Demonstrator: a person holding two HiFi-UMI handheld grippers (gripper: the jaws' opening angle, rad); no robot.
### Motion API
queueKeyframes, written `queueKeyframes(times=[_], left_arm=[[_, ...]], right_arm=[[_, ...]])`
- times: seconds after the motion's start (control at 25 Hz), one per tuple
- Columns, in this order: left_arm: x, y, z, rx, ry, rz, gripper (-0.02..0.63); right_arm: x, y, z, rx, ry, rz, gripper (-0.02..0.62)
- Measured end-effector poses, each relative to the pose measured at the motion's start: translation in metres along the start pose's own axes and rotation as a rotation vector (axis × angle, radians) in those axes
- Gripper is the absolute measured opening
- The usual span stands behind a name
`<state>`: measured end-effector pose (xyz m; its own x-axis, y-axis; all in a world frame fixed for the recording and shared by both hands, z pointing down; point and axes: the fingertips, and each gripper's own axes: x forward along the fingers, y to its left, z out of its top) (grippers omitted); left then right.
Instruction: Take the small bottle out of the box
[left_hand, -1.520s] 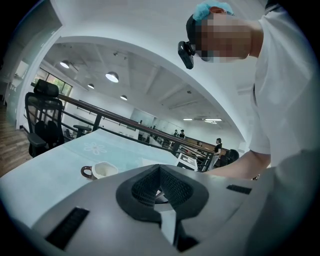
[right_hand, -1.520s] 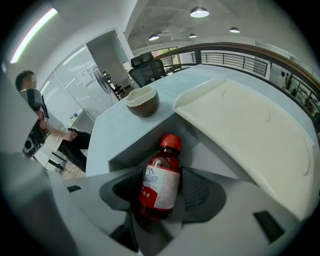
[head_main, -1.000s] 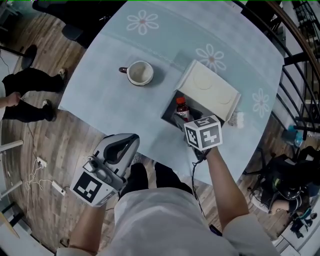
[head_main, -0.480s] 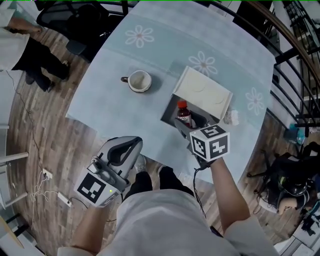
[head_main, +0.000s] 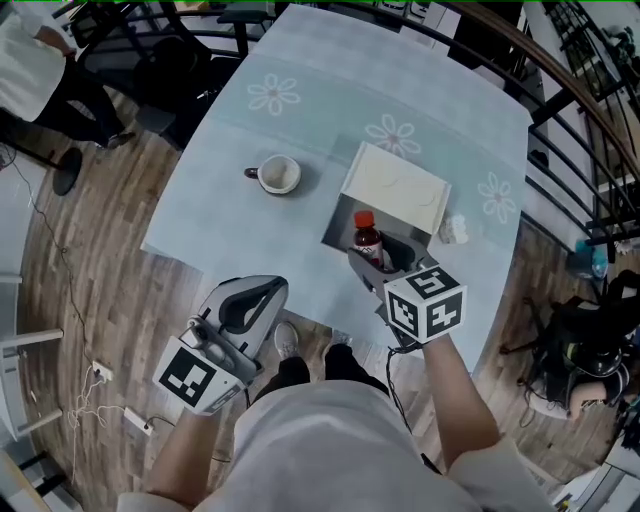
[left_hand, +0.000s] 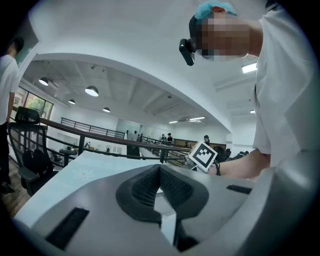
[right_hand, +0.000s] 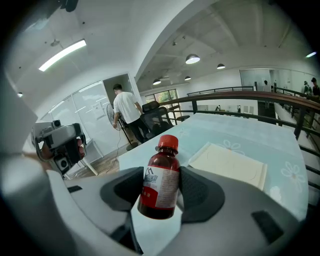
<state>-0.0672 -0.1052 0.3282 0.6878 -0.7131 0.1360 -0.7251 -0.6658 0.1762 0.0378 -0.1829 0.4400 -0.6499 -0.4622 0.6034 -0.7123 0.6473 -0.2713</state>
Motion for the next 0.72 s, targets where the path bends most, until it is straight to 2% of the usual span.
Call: queueKeyframes(times=[0.72], left_arm=[[-0.014, -0.035, 0.027, 0.065, -0.04, -0.108, 0.006]], right_arm=[[-0.075, 0.043, 0.008, 0.013, -0.158, -0.051, 0.241]])
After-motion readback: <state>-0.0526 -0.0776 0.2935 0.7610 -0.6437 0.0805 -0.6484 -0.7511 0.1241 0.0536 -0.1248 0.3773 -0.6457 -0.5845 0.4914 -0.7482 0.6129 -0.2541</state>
